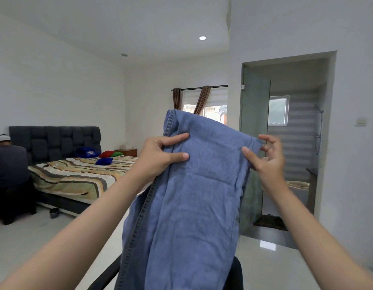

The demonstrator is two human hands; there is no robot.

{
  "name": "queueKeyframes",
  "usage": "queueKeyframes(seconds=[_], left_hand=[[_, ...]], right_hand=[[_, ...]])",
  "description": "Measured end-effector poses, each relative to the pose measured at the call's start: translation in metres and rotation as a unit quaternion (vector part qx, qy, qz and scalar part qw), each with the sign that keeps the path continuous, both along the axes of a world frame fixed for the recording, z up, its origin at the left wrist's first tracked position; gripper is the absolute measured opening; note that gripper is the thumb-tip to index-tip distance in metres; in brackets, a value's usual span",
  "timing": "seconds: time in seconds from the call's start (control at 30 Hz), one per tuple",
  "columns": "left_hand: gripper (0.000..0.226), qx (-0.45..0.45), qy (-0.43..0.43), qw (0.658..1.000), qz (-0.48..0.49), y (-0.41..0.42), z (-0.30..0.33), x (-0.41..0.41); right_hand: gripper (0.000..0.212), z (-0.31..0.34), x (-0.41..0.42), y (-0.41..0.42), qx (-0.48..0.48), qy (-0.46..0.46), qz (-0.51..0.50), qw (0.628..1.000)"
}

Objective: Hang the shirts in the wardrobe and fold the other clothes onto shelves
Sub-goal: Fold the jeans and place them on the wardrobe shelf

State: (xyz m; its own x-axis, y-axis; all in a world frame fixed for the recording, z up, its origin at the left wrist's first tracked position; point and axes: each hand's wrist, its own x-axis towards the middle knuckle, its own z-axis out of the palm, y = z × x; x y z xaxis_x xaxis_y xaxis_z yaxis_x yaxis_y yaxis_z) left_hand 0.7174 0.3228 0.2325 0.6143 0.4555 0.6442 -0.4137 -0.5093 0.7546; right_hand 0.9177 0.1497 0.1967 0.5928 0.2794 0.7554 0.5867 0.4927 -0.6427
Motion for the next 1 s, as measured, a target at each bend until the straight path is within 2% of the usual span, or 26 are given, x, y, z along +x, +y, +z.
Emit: queueKeyframes(seconds=[0.13, 0.2, 0.3, 0.43, 0.47, 0.53, 0.6, 0.63, 0.77, 1.0], left_hand=[[0.054, 0.006, -0.008, 1.000, -0.001, -0.002, 0.013, 0.000], [0.055, -0.001, -0.019, 1.000, 0.002, -0.001, 0.020, -0.004], [0.055, -0.020, -0.036, 0.999, 0.003, 0.005, 0.027, -0.009], [0.056, -0.026, -0.042, 0.999, 0.020, 0.014, 0.032, -0.019], [0.055, -0.029, -0.043, 0.998, 0.025, 0.017, 0.033, -0.022], [0.051, -0.043, -0.040, 0.998, 0.032, 0.025, 0.035, -0.027], [0.048, -0.065, -0.038, 0.997, 0.033, 0.034, 0.035, -0.031], [0.047, -0.076, -0.039, 0.996, 0.033, 0.037, 0.036, -0.033], [0.048, -0.109, -0.045, 0.993, 0.030, 0.048, 0.037, -0.036], [0.045, -0.211, -0.021, 0.977, -0.014, 0.065, 0.017, -0.035]], right_hand=[[0.113, -0.056, -0.024, 0.016, -0.024, 0.002, 0.050, 0.998], [0.120, -0.088, -0.040, 0.026, -0.040, -0.021, 0.082, 0.996], [0.109, -0.119, -0.056, 0.038, -0.021, -0.058, 0.060, 0.996], [0.096, -0.110, -0.065, 0.043, 0.033, -0.113, -0.018, 0.993], [0.089, -0.104, -0.066, 0.042, 0.048, -0.160, -0.042, 0.985], [0.057, -0.091, -0.068, 0.041, 0.072, -0.255, -0.055, 0.963], [0.032, -0.078, -0.069, 0.040, 0.063, -0.260, -0.042, 0.963], [0.027, -0.071, -0.071, 0.039, 0.045, -0.239, -0.030, 0.970], [0.028, -0.051, -0.074, 0.037, -0.024, -0.161, 0.011, 0.987], [0.036, -0.023, -0.083, 0.047, 0.027, -0.140, 0.019, 0.990]])
